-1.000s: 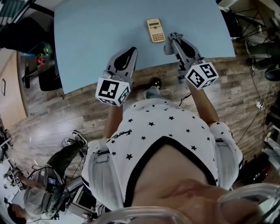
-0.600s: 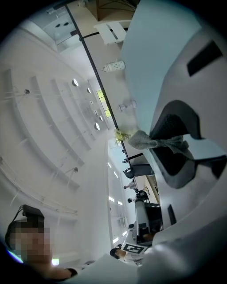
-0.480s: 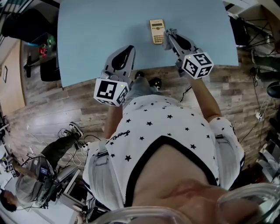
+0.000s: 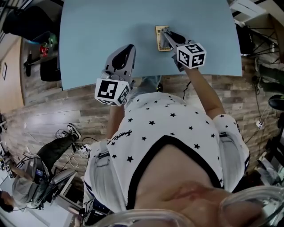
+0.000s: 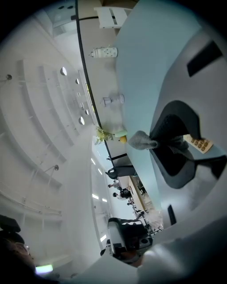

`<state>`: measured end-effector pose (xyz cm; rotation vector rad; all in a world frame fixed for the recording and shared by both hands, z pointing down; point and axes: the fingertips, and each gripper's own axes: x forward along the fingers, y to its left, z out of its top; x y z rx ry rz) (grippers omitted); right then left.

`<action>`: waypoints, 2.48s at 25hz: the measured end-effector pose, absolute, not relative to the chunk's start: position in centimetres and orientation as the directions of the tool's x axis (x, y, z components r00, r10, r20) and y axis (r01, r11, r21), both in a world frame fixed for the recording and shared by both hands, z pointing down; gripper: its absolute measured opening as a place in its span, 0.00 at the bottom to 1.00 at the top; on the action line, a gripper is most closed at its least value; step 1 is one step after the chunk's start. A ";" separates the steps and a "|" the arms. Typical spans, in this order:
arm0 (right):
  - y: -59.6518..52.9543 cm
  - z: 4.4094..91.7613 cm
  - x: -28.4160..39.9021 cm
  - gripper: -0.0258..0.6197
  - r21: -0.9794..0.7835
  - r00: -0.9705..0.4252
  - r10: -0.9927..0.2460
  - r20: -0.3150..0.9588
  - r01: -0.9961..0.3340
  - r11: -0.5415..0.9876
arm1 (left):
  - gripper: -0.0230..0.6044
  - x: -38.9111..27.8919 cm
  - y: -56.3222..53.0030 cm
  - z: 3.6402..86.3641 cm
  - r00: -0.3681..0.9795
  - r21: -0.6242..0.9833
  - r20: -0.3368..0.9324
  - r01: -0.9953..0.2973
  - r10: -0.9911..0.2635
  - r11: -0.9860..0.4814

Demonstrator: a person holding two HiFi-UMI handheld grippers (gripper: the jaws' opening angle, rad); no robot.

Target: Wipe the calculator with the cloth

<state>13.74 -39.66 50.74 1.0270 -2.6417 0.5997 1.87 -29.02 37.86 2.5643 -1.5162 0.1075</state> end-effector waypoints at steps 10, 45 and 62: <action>-44.3 55.8 11.6 0.12 -0.225 -0.697 -0.495 0.518 -0.670 0.708 | 0.09 0.2 -33.0 38.0 0.421 0.116 0.139 -0.906 -0.897 -0.407; -46.8 60.8 17.4 0.12 -0.137 -0.556 -0.522 0.647 -0.758 0.638 | 0.09 0.2 -37.0 39.9 0.469 0.153 0.180 -0.882 -0.865 -0.446; -43.4 58.0 11.5 0.11 -0.199 -0.681 -0.460 0.570 -0.658 0.726 | 0.09 0.1 -36.1 39.8 0.462 0.151 0.178 -0.885 -0.869 -0.440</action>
